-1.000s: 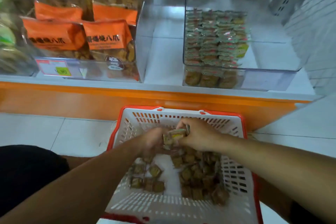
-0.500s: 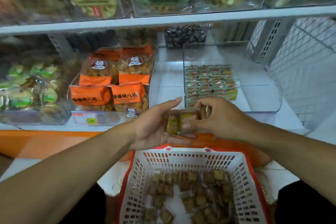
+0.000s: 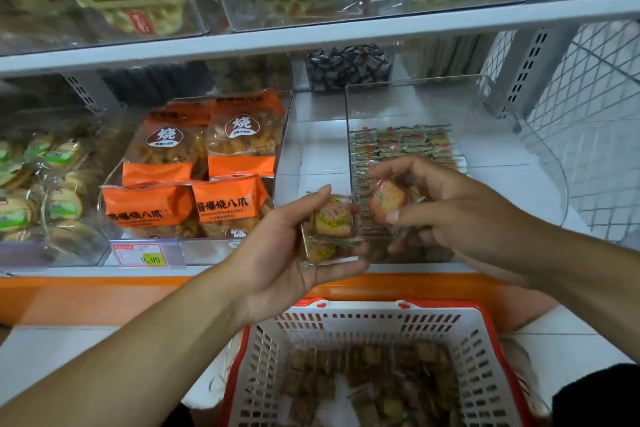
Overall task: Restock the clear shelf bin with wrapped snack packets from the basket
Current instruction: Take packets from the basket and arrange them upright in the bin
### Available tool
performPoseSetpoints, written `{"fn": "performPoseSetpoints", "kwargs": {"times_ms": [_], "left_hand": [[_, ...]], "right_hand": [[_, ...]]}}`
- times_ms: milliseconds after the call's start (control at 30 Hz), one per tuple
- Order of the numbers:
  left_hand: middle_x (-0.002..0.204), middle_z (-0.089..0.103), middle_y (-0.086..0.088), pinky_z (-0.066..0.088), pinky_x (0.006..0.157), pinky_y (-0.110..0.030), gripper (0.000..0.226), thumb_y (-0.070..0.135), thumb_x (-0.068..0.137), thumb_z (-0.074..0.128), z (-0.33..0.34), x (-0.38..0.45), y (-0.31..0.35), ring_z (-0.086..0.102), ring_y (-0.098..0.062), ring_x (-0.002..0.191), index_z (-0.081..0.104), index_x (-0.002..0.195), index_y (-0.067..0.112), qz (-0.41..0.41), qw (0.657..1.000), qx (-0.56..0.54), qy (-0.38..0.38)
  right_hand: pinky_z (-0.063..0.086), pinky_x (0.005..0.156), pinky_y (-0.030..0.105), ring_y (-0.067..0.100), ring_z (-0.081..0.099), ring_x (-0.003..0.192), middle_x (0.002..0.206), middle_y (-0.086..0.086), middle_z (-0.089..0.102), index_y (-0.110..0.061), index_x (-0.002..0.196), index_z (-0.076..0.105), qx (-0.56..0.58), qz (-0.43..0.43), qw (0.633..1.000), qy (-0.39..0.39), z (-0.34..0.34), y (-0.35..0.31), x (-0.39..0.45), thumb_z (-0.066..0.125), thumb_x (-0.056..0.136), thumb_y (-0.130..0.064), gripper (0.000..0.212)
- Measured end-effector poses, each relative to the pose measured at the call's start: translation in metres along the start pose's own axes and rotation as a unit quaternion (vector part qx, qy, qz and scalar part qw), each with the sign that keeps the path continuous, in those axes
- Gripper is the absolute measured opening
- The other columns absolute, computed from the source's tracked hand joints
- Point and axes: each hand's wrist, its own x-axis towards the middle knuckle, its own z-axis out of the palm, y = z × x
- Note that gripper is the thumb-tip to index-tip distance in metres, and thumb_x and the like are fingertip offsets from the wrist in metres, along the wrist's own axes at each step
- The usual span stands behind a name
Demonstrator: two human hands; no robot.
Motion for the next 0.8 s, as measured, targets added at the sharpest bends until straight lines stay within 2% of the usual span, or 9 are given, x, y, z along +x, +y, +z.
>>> {"fn": "performPoseSetpoints", "kwargs": {"times_ms": [100,233,333,433,500,600,667,733,800], "left_hand": [[0.085,0.074,-0.010,0.060,0.058,-0.034,0.041,0.049,0.089,0.064,0.005,0.002,-0.005,0.073,-0.022,0.076,0.079,0.104,0.014,0.001,0.997,0.068,0.028],[0.074,0.065,-0.007,0.052,0.049,-0.029,0.042,0.057,0.093,0.059,0.011,0.001,-0.009,0.062,-0.020,0.063,0.079,0.084,0.021,-0.033,0.987,0.156,0.022],[0.072,0.061,-0.008,0.046,0.048,-0.027,0.053,0.063,0.094,0.052,0.014,-0.001,-0.007,0.056,-0.021,0.061,0.075,0.072,0.020,-0.072,0.983,0.166,-0.009],[0.076,0.060,-0.010,0.042,0.056,-0.027,0.061,0.074,0.088,0.054,0.017,-0.002,-0.009,0.054,-0.021,0.065,0.074,0.083,0.017,-0.053,0.975,0.216,-0.029],[0.081,0.064,-0.007,0.042,0.059,-0.026,0.056,0.073,0.078,0.067,0.017,-0.007,-0.011,0.056,-0.019,0.069,0.076,0.094,0.020,-0.004,0.964,0.262,-0.036],[0.096,0.074,0.002,0.052,0.069,-0.028,0.059,0.048,0.064,0.090,0.012,-0.017,-0.004,0.066,-0.016,0.081,0.070,0.112,0.022,0.058,0.938,0.337,-0.056],[0.102,0.077,0.006,0.056,0.074,-0.025,0.060,0.036,0.066,0.094,0.012,-0.020,0.000,0.069,-0.010,0.082,0.066,0.118,0.029,0.089,0.901,0.420,-0.063],[0.096,0.077,0.013,0.055,0.073,-0.021,0.056,0.045,0.066,0.087,0.014,-0.019,-0.002,0.069,-0.004,0.079,0.063,0.117,0.039,0.150,0.861,0.487,0.004],[0.098,0.074,0.018,0.053,0.079,-0.018,0.060,0.046,0.073,0.074,0.015,-0.018,-0.007,0.070,0.001,0.085,0.054,0.129,0.036,0.216,0.841,0.493,0.039]], "right_hand": [[0.063,0.067,0.035,0.019,0.073,0.087,0.112,0.001,0.067,-0.054,0.117,0.059,-0.076,-0.026,0.997,0.016,0.007,-0.001,-0.003,0.082,0.083,-0.019,0.054],[0.060,0.055,0.036,0.031,0.074,0.083,0.113,0.004,0.069,-0.044,0.118,0.064,-0.057,0.013,0.998,-0.037,0.012,-0.001,-0.004,0.088,0.069,-0.033,0.055],[0.062,0.081,0.049,0.029,0.072,0.099,0.115,0.008,0.072,-0.040,0.111,0.070,-0.074,0.022,0.995,-0.064,0.010,-0.002,-0.004,0.088,0.066,-0.039,0.049],[0.055,0.095,0.052,0.025,0.070,0.099,0.105,0.005,0.073,-0.031,0.102,0.073,-0.108,0.021,0.992,-0.057,0.014,-0.001,-0.006,0.088,0.070,-0.038,0.036],[0.059,0.081,0.043,0.016,0.068,0.084,0.095,-0.001,0.072,-0.028,0.097,0.075,-0.095,0.012,0.993,-0.063,0.016,0.000,-0.009,0.086,0.070,-0.039,0.031],[0.049,0.047,0.028,0.013,0.065,0.064,0.079,0.002,0.069,-0.025,0.087,0.073,0.009,0.051,0.997,-0.060,0.015,0.000,-0.008,0.084,0.065,-0.047,0.033],[0.044,0.041,0.024,0.014,0.067,0.063,0.081,0.005,0.071,-0.025,0.084,0.073,0.069,0.099,0.991,-0.061,0.016,0.000,-0.007,0.083,0.063,-0.046,0.032],[0.044,0.041,0.023,0.015,0.065,0.062,0.084,0.009,0.069,-0.027,0.087,0.072,0.104,0.134,0.983,-0.074,0.019,0.000,-0.007,0.082,0.062,-0.048,0.034],[0.045,0.040,0.023,0.014,0.066,0.064,0.080,0.006,0.068,-0.025,0.095,0.072,0.137,0.158,0.974,-0.087,0.023,0.000,-0.009,0.080,0.068,-0.048,0.036]]}}
